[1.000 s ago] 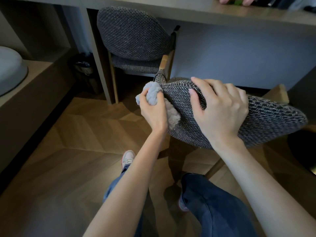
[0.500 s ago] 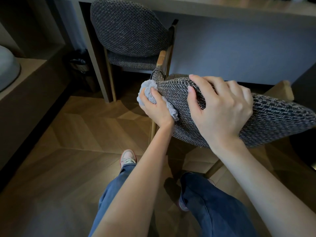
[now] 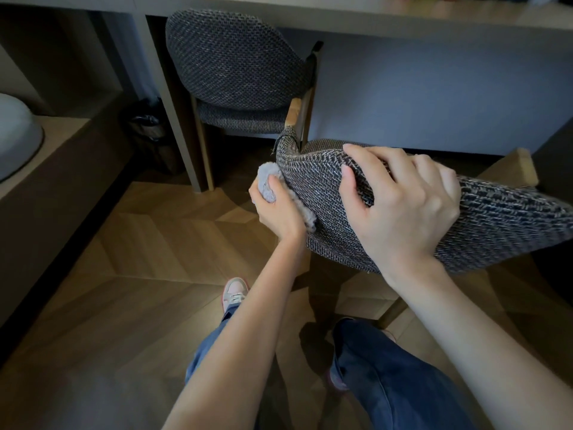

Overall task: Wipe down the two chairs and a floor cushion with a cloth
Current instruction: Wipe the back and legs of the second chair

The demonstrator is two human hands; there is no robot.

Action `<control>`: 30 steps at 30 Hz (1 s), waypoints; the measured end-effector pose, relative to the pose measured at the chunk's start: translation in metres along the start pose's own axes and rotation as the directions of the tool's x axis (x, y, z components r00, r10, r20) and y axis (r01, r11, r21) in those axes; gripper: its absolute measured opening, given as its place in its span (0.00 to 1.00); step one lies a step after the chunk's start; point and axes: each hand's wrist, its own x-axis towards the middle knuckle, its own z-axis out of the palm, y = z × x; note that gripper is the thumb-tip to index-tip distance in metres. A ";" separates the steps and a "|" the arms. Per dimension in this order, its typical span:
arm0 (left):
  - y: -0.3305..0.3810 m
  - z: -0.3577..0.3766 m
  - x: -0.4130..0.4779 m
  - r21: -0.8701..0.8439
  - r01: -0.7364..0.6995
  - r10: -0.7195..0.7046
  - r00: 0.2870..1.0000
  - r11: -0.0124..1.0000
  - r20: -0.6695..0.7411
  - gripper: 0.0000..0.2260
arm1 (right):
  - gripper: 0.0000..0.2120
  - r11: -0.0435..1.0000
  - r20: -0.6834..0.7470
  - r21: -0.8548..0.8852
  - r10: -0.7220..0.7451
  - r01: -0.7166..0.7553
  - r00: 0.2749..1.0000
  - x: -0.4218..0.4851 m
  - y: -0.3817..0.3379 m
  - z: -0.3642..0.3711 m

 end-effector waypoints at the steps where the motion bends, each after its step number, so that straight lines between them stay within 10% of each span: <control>1: 0.008 0.002 -0.002 -0.040 -0.042 0.041 0.999 0.998 -0.010 0.06 | 0.12 1.000 0.005 0.002 0.001 -0.001 1.000 0.000 0.000 -0.001; 13: 0.036 0.023 0.066 0.151 -0.161 0.111 0.950 0.975 0.293 0.14 | 0.11 1.000 -0.069 -0.006 0.011 -0.011 0.998 -0.002 -0.002 0.007; 30: -0.009 -0.011 0.030 0.221 0.238 -0.282 0.940 0.946 0.194 0.15 | 0.10 1.000 -0.053 0.014 0.027 -0.026 0.998 -0.001 -0.005 0.004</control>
